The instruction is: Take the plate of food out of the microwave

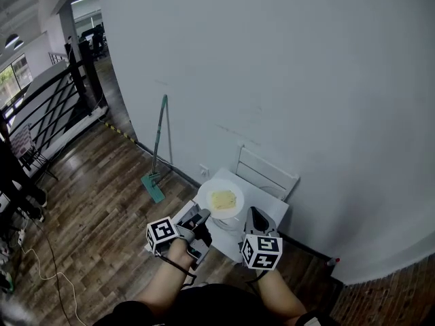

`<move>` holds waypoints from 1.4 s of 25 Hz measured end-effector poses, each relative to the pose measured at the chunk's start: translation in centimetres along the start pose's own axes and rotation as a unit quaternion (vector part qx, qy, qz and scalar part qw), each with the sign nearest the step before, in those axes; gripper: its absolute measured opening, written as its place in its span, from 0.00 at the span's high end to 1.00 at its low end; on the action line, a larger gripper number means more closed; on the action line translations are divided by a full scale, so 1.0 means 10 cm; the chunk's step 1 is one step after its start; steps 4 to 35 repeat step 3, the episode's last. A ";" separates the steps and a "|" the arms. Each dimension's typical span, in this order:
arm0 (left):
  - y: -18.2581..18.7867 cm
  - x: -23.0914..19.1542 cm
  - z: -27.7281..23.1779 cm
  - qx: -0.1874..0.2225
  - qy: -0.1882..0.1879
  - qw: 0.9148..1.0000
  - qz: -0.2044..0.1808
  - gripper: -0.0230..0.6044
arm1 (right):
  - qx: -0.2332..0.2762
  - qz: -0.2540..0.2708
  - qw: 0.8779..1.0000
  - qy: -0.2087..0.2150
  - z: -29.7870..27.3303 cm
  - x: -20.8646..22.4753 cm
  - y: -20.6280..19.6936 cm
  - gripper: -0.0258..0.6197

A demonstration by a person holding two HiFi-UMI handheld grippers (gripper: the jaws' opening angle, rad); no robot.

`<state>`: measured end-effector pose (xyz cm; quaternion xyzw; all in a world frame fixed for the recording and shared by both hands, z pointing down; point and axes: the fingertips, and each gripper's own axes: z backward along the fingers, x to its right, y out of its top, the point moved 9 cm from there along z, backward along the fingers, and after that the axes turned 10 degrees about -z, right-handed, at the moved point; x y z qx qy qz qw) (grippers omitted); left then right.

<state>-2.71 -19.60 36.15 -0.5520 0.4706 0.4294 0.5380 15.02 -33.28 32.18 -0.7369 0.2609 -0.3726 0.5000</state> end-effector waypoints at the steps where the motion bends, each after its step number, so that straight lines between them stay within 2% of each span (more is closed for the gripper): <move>1: 0.00 0.00 -0.01 0.000 -0.003 1.000 0.003 0.95 | 0.001 0.002 1.000 0.001 -0.01 0.00 0.01 0.95; 35: 0.00 0.01 -0.02 0.000 -0.006 1.000 0.005 0.95 | 0.002 0.007 1.000 0.003 -0.02 0.01 0.03 0.95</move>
